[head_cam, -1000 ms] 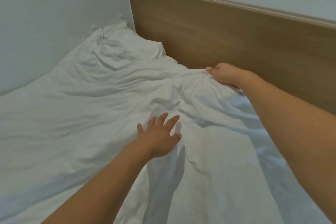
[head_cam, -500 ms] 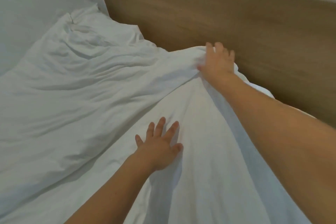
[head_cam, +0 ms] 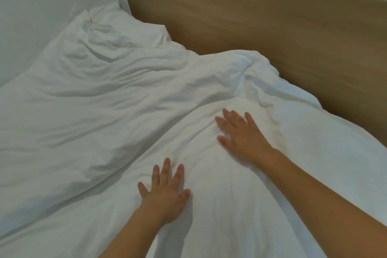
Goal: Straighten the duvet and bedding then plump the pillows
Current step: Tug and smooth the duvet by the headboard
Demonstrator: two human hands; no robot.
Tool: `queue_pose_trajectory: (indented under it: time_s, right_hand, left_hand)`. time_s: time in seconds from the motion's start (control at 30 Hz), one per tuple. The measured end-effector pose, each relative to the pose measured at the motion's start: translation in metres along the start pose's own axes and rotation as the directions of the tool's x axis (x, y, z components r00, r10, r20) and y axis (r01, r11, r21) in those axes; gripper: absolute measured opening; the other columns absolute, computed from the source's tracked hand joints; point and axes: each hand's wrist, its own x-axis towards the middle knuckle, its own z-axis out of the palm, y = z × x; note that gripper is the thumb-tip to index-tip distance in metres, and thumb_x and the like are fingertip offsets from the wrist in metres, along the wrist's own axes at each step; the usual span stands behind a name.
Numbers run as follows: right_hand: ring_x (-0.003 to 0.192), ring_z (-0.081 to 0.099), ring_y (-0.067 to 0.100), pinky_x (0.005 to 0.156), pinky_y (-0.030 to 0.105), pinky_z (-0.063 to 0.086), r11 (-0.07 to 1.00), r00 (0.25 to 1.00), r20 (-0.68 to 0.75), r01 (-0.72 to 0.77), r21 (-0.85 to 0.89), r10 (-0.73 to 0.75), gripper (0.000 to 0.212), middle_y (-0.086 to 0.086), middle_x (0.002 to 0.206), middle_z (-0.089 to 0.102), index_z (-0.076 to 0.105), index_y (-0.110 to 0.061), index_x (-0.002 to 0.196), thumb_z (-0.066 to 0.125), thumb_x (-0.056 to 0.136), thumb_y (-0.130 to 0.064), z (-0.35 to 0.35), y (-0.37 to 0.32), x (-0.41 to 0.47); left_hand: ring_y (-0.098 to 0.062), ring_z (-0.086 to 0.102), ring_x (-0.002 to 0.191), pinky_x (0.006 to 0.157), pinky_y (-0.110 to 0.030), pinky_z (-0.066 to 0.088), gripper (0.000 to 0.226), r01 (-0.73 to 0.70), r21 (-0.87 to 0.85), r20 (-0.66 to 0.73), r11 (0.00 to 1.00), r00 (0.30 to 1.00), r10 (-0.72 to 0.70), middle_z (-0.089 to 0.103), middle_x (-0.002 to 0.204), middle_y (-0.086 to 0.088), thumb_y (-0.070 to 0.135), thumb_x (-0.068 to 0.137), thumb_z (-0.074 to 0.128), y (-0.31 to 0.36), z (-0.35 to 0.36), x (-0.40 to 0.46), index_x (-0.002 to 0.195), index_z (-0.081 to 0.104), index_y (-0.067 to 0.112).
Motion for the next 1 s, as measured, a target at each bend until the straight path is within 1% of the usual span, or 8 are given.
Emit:
queue_pose_trajectory:
  time_s: [0.27,0.4,0.57,0.7,0.8,0.9,0.93,1.0]
  right_hand:
    - [0.15,-0.013,0.019,0.117,0.049,-0.017,0.956,0.944,0.163,-0.269,-0.113,0.285,0.085,-0.003,0.163,-0.012,-0.005,-0.031,0.155,-0.015,0.078,-0.066,-0.012,0.018,-0.103]
    - [0.15,-0.013,0.019,0.117,0.053,-0.013,0.966,0.927,0.271,-0.25,-0.074,0.26,0.068,-0.005,0.163,-0.014,-0.004,-0.03,0.155,0.012,0.097,-0.06,-0.028,0.011,-0.118]
    - [0.15,-0.004,0.015,0.119,0.05,-0.008,0.947,0.945,0.115,-0.315,0.068,0.306,0.063,-0.005,0.164,-0.002,0.01,-0.029,0.155,0.027,0.099,-0.054,-0.03,0.036,-0.126]
    - [0.15,0.0,0.019,0.117,0.053,-0.004,0.822,0.827,-0.086,-0.532,0.202,0.556,0.066,-0.002,0.164,0.001,0.012,-0.028,0.154,0.031,0.098,-0.056,-0.03,0.1,-0.156]
    - [0.149,0.0,0.029,0.117,0.06,0.004,0.545,0.611,0.008,-0.712,0.443,0.792,0.081,0.0,0.163,-0.004,0.003,-0.032,0.153,0.043,0.091,-0.064,-0.025,0.137,-0.191]
    - [0.143,0.02,0.037,0.114,0.058,0.024,-0.049,0.388,0.399,-0.664,0.746,0.831,0.101,0.007,0.16,0.012,0.001,-0.029,0.153,0.065,0.081,-0.062,-0.027,0.158,-0.219]
    - [0.138,0.031,0.037,0.112,0.055,0.03,-0.233,0.402,0.524,-0.581,0.78,0.751,0.095,0.01,0.153,0.027,0.013,-0.027,0.15,0.071,0.08,-0.056,-0.031,0.16,-0.226]
    - [0.126,0.044,0.033,0.108,0.052,0.037,-0.401,0.511,0.63,-0.492,0.773,0.585,0.062,0.009,0.129,0.048,0.038,-0.018,0.127,0.076,0.082,-0.038,-0.038,0.16,-0.233]
  left_hand:
    - [-0.024,-0.016,0.149,0.115,-0.063,-0.005,0.064,-0.03,-0.023,0.065,0.999,0.997,0.032,-0.023,0.16,0.006,0.057,0.099,0.022,0.0,-0.024,-0.046,0.152,-0.01,0.04]
    - [-0.026,-0.01,0.15,0.117,-0.059,-0.004,0.064,-0.06,-0.039,-0.034,0.997,0.998,0.058,-0.016,0.162,0.006,0.058,0.1,0.022,-0.004,-0.042,-0.085,0.152,-0.01,0.041]
    - [-0.023,0.024,0.143,0.115,-0.044,0.027,0.067,-0.248,-0.142,-0.277,0.958,0.939,0.202,0.006,0.161,0.005,0.052,0.099,0.034,0.046,-0.012,-0.109,0.153,-0.004,0.04]
    - [-0.019,0.032,0.13,0.104,-0.035,0.036,0.071,-0.461,-0.03,-0.493,0.887,0.779,0.388,0.021,0.149,0.005,0.06,0.091,0.038,0.159,0.046,-0.11,0.151,0.007,0.04]
    - [-0.032,0.008,0.145,0.113,-0.058,0.019,0.09,-0.39,0.107,-0.414,0.915,0.819,0.398,0.001,0.159,-0.002,0.075,0.081,0.039,0.24,0.098,-0.113,0.149,-0.008,0.039]
    - [-0.037,-0.017,0.146,0.107,-0.074,-0.004,0.104,-0.272,0.178,-0.369,0.946,0.873,0.32,-0.021,0.16,-0.003,0.08,0.076,0.046,0.278,0.126,-0.113,0.145,-0.021,0.04]
    - [-0.038,-0.02,0.146,0.105,-0.075,-0.004,0.108,-0.228,0.175,-0.384,0.958,0.88,0.28,-0.024,0.159,-0.004,0.081,0.074,0.048,0.283,0.128,-0.113,0.145,-0.022,0.04]
    - [-0.039,-0.021,0.145,0.104,-0.077,-0.002,0.114,-0.169,0.162,-0.405,0.972,0.887,0.222,-0.026,0.158,-0.003,0.083,0.071,0.05,0.289,0.126,-0.113,0.144,-0.025,0.038]
